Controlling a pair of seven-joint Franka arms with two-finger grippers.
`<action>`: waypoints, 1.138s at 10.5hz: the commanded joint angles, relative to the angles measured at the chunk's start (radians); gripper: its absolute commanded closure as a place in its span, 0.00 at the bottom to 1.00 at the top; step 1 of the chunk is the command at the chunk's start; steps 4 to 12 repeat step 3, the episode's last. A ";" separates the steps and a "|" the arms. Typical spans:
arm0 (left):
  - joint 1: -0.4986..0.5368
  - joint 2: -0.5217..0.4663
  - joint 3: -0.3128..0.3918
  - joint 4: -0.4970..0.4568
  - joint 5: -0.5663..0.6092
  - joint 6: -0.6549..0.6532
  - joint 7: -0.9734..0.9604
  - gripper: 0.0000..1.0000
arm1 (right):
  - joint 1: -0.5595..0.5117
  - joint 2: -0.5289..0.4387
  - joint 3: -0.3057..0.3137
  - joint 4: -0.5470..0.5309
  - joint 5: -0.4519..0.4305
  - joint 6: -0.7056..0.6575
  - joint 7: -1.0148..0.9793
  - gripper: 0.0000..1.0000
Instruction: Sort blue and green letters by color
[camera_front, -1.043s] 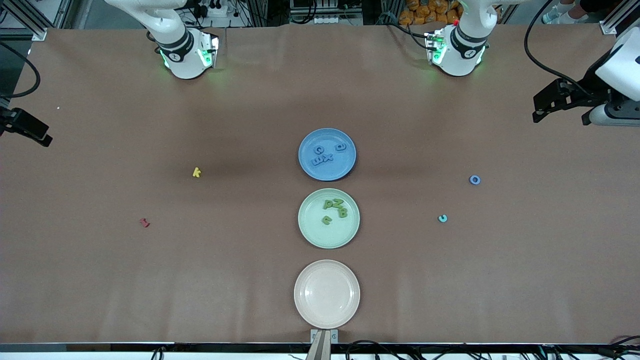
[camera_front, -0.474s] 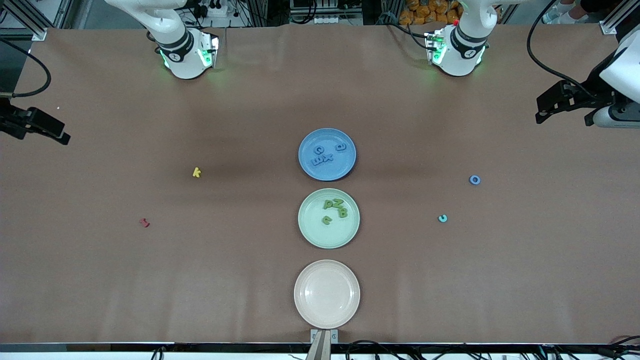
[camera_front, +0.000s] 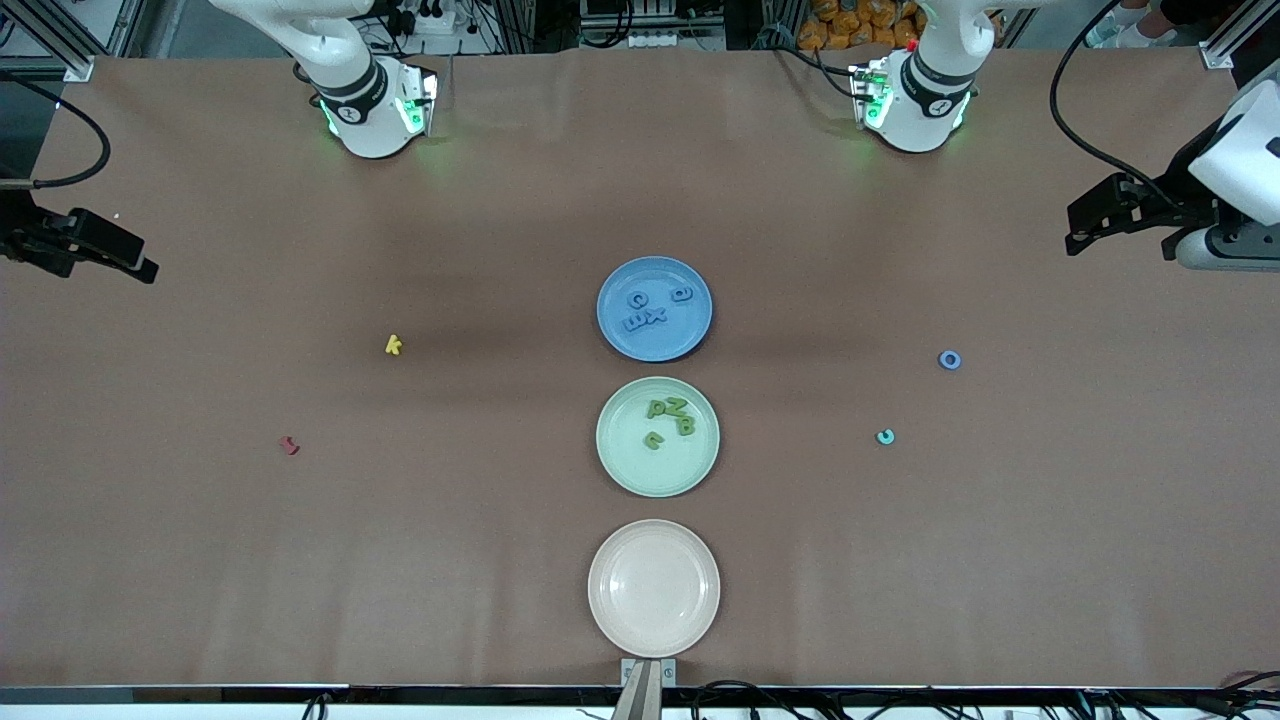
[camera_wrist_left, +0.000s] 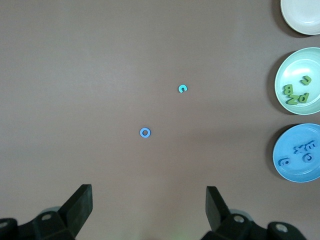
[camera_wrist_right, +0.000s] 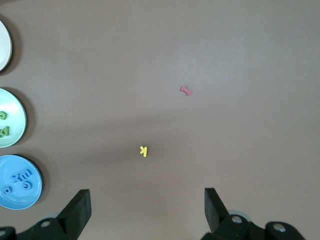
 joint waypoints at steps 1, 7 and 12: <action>0.001 -0.006 0.003 -0.002 -0.004 0.006 0.027 0.00 | 0.001 0.001 -0.003 -0.006 -0.035 -0.017 -0.013 0.00; 0.001 -0.007 0.005 -0.002 -0.002 0.006 0.027 0.00 | 0.003 0.003 -0.001 -0.011 -0.038 -0.017 -0.013 0.00; 0.001 -0.007 0.005 -0.002 -0.002 0.006 0.027 0.00 | 0.003 0.003 -0.001 -0.011 -0.038 -0.017 -0.013 0.00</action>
